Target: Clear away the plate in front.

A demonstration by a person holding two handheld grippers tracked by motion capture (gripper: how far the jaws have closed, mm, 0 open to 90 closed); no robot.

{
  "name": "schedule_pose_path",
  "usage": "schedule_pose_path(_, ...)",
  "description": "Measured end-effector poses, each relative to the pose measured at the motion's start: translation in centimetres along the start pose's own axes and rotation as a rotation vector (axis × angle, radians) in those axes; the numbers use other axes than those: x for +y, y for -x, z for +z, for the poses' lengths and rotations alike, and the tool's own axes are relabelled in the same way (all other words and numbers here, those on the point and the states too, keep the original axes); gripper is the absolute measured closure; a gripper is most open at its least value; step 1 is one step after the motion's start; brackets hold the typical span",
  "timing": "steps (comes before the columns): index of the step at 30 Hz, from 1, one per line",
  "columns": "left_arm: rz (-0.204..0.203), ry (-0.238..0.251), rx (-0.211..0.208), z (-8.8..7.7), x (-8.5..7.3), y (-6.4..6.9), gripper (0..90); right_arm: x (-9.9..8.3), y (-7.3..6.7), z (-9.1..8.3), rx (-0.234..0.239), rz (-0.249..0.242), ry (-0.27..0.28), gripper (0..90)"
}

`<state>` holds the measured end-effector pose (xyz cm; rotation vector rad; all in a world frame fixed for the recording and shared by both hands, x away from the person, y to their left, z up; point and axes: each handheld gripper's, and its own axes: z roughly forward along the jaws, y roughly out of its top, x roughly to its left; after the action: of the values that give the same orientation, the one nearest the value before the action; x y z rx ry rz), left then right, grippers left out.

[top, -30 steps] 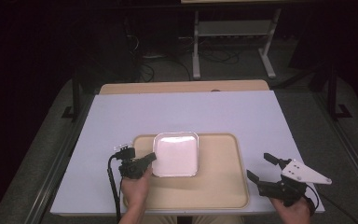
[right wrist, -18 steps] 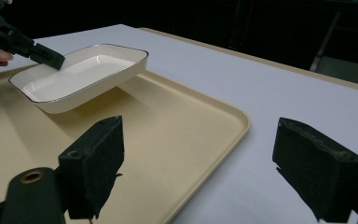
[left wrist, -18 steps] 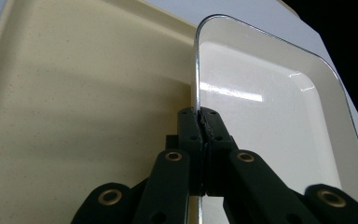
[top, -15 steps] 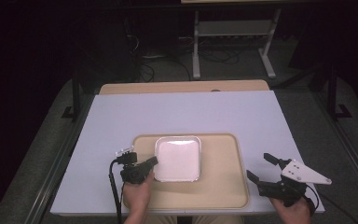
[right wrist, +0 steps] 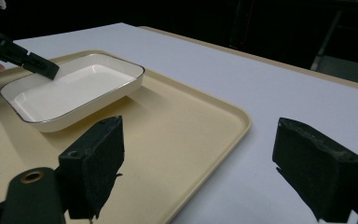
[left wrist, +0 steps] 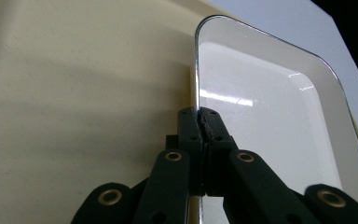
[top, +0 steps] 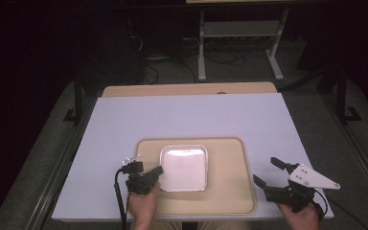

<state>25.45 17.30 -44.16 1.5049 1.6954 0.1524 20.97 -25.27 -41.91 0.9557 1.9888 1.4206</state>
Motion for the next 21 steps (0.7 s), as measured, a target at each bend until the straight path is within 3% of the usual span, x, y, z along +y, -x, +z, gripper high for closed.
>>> schedule_pose_path(12,0.0,-0.019,0.052,0.72,-0.41,0.47,88.7,0.02,-0.04,-0.04,0.005,-0.003,0.004,15.6)
schedule_pose_path(21,0.005,-0.014,0.061,0.93,-0.47,0.78,88.7,-0.1,0.09,-0.01,0.007,-0.002,0.004,15.6)
